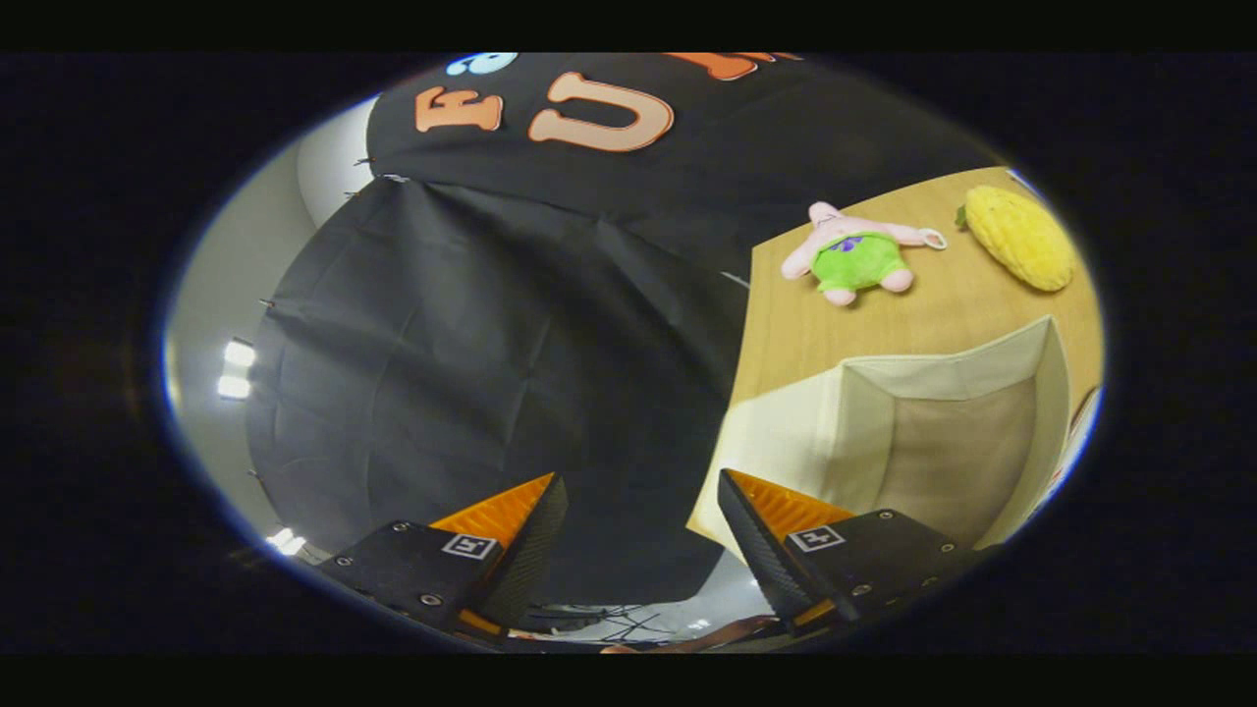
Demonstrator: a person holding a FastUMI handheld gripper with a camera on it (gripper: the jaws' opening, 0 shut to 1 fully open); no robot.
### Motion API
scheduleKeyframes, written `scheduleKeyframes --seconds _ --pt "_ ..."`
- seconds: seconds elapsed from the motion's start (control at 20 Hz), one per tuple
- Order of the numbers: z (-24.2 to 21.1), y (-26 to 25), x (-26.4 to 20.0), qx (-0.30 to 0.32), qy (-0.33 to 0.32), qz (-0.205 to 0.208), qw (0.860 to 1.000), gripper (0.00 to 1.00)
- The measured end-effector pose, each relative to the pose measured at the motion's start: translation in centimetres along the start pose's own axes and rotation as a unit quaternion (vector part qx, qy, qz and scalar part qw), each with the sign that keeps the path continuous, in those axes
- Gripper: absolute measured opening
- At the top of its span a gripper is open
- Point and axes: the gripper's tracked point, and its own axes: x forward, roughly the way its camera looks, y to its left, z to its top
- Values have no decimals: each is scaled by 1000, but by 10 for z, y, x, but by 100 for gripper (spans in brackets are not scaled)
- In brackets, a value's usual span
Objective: Open the storage box then place both shoes into the box .Put the left shoe in first, then the right shoe, with the right side of both shoes facing outward in a uniform manner.
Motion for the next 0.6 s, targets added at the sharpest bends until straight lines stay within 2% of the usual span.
scheduleKeyframes --seconds 0.35,0.6 --pt "9 -107 -57 -18 -30 -118 992 96" --pt "7 -197 -132 -4 -53 -222 973 97"
